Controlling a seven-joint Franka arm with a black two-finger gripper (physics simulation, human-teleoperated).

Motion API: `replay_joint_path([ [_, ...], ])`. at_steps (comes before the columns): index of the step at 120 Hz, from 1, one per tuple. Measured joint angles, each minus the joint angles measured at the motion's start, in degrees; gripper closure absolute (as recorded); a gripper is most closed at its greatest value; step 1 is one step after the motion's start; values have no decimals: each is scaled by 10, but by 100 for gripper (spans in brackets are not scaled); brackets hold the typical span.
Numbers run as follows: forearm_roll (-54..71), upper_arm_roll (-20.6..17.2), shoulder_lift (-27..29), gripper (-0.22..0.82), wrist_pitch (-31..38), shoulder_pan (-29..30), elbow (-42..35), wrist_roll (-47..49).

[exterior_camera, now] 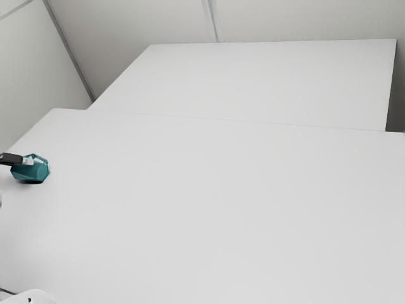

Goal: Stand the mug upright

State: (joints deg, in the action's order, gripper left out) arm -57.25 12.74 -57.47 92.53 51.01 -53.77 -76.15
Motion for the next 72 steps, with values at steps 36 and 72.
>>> replay_joint_path([
  [36,1,-6,4,33,-1,1,-1,4],
  [72,10,-15,20,53,0,6,-8,8],
])
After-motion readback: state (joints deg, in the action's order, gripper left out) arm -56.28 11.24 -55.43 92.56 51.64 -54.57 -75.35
